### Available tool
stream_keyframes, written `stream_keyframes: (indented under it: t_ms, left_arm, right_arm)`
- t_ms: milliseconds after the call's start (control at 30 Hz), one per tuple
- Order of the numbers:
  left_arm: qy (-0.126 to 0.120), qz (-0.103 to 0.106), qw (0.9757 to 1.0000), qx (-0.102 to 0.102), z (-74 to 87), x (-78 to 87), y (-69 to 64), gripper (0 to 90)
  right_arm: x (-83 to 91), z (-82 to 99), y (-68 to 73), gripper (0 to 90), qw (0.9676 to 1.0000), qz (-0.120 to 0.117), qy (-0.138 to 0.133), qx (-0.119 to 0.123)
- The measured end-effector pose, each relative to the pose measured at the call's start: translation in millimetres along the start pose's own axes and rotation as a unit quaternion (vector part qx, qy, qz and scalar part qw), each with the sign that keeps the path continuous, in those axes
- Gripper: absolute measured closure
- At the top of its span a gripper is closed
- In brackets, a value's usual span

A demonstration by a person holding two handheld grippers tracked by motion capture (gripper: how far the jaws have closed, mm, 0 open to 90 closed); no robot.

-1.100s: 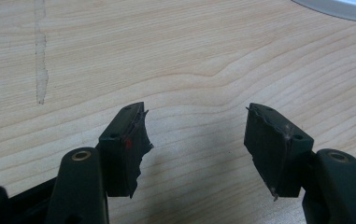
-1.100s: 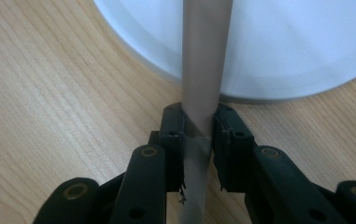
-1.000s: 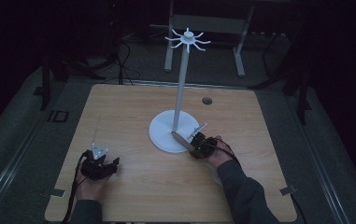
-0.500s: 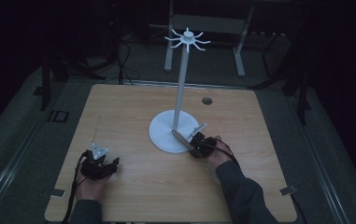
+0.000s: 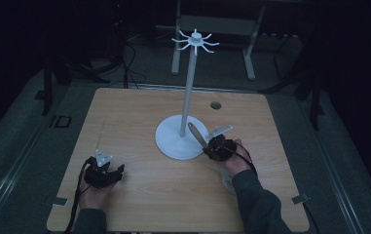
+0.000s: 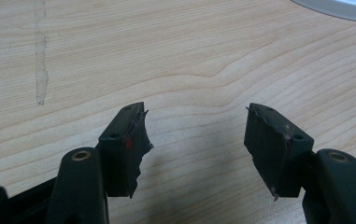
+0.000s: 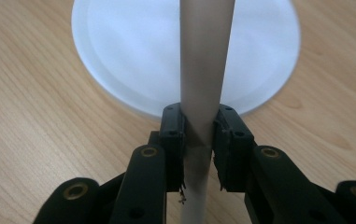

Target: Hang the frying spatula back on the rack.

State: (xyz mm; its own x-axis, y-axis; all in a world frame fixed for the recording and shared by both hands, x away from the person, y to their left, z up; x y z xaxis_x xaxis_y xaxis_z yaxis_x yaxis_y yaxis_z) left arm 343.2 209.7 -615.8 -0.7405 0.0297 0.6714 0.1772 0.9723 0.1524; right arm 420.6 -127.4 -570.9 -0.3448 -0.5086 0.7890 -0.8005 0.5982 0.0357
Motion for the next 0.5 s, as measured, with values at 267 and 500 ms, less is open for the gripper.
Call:
stream_keyframes:
  t_ms: [267, 500]
  left_arm:
    - [0.000, 0.000, 1.0000, -0.001, -0.2, 0.2, 0.2, 39.0]
    - [-0.001, -0.001, 1.0000, -0.002, -0.4, 0.2, 0.4, 38.9]
  right_arm:
    - [20.4, -8.2, -4.7, 75.1, 0.9983, 0.015, -0.056, -0.006]
    - [32.9, -14.7, -6.1, 75.1, 0.9954, 0.026, -0.092, -0.006]
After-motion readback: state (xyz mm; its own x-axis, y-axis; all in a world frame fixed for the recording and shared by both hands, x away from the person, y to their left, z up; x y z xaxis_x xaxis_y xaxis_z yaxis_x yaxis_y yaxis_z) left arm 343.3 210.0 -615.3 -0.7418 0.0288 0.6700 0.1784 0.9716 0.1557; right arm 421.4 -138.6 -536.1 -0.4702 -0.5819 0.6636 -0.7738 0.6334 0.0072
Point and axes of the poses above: each handheld gripper's, and its own axes: x roughly backward along the jaws, z roughly out of its underside, y roughly to its left, the point moved 9 cm from there along -x, roughly forward along the jaws, and after that the axes turned 9 degrees about -z, right-handed, at the moved point
